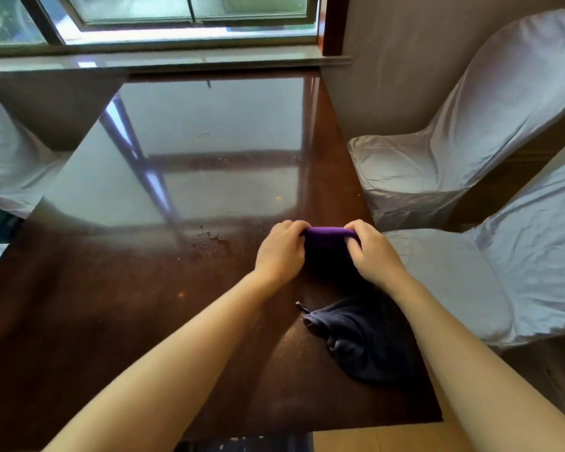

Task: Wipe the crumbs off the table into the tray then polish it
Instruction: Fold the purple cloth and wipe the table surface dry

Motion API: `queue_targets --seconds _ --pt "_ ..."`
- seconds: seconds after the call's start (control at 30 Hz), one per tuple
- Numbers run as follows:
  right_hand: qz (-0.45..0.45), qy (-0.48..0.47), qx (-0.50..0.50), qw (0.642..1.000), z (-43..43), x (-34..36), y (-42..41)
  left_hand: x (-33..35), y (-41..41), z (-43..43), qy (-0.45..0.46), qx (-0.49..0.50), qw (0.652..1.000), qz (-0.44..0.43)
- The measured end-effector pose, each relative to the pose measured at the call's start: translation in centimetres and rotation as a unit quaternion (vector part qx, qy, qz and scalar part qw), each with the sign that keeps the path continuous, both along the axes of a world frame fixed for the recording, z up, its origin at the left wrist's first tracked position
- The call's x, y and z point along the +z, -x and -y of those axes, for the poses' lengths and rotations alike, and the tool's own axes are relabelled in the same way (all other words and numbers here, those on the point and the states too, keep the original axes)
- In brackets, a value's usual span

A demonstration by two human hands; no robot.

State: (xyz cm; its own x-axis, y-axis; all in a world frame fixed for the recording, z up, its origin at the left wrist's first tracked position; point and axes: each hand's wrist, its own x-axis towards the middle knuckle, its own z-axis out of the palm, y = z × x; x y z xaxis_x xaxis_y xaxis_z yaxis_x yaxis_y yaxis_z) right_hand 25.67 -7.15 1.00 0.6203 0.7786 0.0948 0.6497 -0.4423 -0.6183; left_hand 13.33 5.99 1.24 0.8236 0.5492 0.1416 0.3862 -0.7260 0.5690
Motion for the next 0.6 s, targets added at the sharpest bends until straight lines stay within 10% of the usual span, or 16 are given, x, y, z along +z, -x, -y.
queue_targets --seconds 0.6 --pt "0.097 -0.154 -0.001 0.983 -11.9 5.2 8.3 6.3 8.7 -13.1 -0.124 0.009 0.988 0.090"
